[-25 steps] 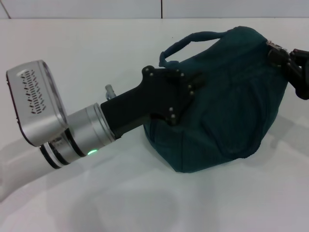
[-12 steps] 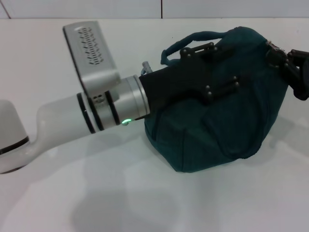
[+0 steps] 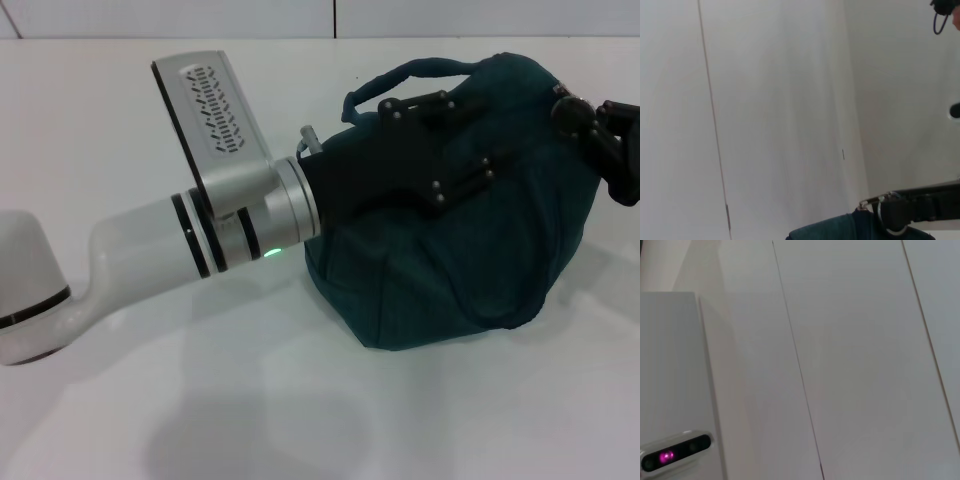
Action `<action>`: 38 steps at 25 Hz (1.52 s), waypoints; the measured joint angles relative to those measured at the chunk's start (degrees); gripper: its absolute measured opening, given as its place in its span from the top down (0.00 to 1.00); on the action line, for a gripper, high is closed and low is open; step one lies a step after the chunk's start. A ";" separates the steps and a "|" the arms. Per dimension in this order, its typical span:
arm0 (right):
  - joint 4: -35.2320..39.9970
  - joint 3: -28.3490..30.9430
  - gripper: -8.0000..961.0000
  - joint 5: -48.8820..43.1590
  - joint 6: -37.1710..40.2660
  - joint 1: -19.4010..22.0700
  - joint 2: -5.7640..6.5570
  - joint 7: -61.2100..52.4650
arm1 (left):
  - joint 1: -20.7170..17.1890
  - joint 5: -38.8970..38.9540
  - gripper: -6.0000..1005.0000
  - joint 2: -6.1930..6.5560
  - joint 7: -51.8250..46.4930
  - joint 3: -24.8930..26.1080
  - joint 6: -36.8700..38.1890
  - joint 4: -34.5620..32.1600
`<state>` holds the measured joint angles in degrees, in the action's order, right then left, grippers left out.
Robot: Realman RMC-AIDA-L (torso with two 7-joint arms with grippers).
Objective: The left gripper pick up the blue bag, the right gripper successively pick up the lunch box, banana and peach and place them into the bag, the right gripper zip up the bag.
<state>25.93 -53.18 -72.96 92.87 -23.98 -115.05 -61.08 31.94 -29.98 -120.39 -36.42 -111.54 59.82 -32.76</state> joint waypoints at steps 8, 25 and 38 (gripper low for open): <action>0.00 0.10 0.97 0.01 0.03 -0.32 0.00 0.00 | -0.22 0.78 0.66 -0.12 3.58 -0.40 -0.59 -0.04; -0.01 -0.26 0.97 0.01 0.57 -0.36 0.34 -2.07 | -1.60 3.99 0.94 -0.13 11.74 -2.18 1.31 0.35; -0.20 2.25 0.97 0.25 -0.07 1.76 1.21 -3.53 | -2.91 3.97 0.95 0.22 14.05 -1.75 2.36 0.38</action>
<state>25.73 -50.93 -72.71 92.80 -22.21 -113.84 -64.61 29.03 -26.02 -120.16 -22.37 -113.29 62.18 -32.38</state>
